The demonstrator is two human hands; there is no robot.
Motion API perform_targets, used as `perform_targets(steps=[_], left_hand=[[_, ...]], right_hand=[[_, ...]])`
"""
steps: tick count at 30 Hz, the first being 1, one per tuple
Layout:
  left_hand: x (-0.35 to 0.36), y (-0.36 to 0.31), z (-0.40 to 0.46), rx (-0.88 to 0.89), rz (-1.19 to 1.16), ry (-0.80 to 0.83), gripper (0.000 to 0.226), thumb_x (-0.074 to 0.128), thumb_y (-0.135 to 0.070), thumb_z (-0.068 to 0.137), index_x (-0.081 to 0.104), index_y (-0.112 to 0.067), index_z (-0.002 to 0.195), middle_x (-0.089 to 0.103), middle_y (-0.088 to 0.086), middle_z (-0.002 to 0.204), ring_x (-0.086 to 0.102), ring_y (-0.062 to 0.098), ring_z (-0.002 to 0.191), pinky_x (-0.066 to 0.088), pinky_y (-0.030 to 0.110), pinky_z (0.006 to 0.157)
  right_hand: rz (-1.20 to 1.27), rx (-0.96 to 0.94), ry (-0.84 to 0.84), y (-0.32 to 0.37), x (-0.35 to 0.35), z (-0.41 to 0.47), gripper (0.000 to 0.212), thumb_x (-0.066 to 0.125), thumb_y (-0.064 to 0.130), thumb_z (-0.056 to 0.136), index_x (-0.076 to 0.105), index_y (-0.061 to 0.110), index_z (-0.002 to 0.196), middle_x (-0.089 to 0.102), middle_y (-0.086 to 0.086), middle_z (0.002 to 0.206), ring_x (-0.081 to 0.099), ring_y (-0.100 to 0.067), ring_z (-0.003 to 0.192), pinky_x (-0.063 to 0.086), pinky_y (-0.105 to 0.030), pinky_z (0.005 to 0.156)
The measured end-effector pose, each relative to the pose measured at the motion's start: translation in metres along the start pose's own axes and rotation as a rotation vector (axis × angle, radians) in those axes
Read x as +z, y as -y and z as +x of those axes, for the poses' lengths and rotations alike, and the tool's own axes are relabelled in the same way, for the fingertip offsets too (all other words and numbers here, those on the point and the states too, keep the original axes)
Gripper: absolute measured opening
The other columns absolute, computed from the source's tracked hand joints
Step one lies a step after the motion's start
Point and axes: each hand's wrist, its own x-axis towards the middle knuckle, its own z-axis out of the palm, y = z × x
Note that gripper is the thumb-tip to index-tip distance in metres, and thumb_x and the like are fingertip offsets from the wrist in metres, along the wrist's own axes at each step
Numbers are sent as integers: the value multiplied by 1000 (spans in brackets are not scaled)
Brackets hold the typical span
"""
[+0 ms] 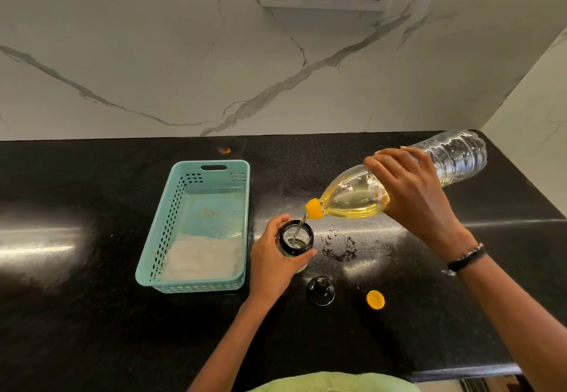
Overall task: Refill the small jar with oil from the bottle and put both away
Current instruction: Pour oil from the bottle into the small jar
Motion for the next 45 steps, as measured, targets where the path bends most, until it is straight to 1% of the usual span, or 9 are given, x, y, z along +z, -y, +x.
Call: perform_targets(steps=[8, 11, 15, 20, 22, 27, 39, 42, 45], left_hand=[[0, -1, 0, 13, 14, 0, 78, 90, -39, 55, 53, -33, 122, 63, -19, 113, 59, 1, 108, 52, 33, 94], [0, -1, 0, 13, 7, 0, 77, 90, -38, 54, 52, -35, 121, 62, -21, 111, 59, -1, 107, 53, 33, 94], [-1, -2, 0, 16, 0, -1, 76, 91, -37, 54, 51, -38, 119, 61, -24, 110, 59, -2, 107, 53, 31, 94], [-1, -3, -1, 16, -1, 0, 75, 91, -35, 54, 51, -39, 118, 60, -28, 108, 58, -5, 106, 52, 28, 94], [-1, -3, -1, 14, -3, 1, 75, 91, -36, 54, 51, -38, 118, 60, -26, 109, 58, -4, 106, 52, 28, 94], [0, -1, -1, 3, -23, 0, 79, 91, -34, 54, 55, -27, 123, 63, -18, 113, 60, 0, 107, 52, 32, 94], [-1, -3, -1, 9, -12, -3, 77, 91, -35, 54, 54, -31, 121, 62, -22, 111, 59, -3, 106, 53, 31, 93], [-2, -4, -1, 8, -7, 1, 75, 91, -34, 55, 53, -34, 120, 61, -24, 109, 58, -4, 106, 52, 28, 93], [-2, -5, -1, 12, 6, 2, 75, 91, -34, 55, 53, -33, 120, 61, -24, 108, 57, -9, 104, 52, 24, 92]], right_hand=[[-30, -16, -13, -2, -2, 2, 63, 82, 12, 68, 52, 12, 122, 64, -8, 118, 56, -28, 114, 32, -44, 102], [-40, -22, -20, -2, -2, 2, 62, 82, 10, 67, 53, 12, 122, 64, -8, 118, 55, -27, 114, 32, -44, 102], [-64, -29, -4, -3, -1, 1, 66, 85, 14, 66, 52, 12, 123, 64, -7, 119, 52, -25, 115, 31, -43, 102], [-75, -39, -16, -2, 0, 1, 62, 83, 12, 68, 54, 12, 123, 64, -7, 119, 54, -26, 115, 32, -43, 102], [-75, -39, -10, -2, 0, 1, 63, 83, 13, 68, 54, 12, 123, 64, -7, 119, 54, -26, 115, 32, -43, 102], [-58, -38, -6, 1, -1, 1, 60, 82, 10, 69, 55, 11, 122, 64, -8, 119, 55, -27, 115, 31, -44, 103], [-49, -30, 16, 8, 6, -6, 59, 80, 6, 67, 57, 10, 121, 65, -9, 118, 57, -28, 113, 34, -45, 101], [-44, -24, 17, 10, 9, -9, 56, 79, 6, 69, 58, 10, 121, 65, -8, 117, 57, -28, 113, 33, -45, 101], [-42, -19, 24, 12, 11, -11, 56, 78, 4, 69, 58, 9, 121, 65, -9, 118, 58, -28, 113, 32, -45, 102]])
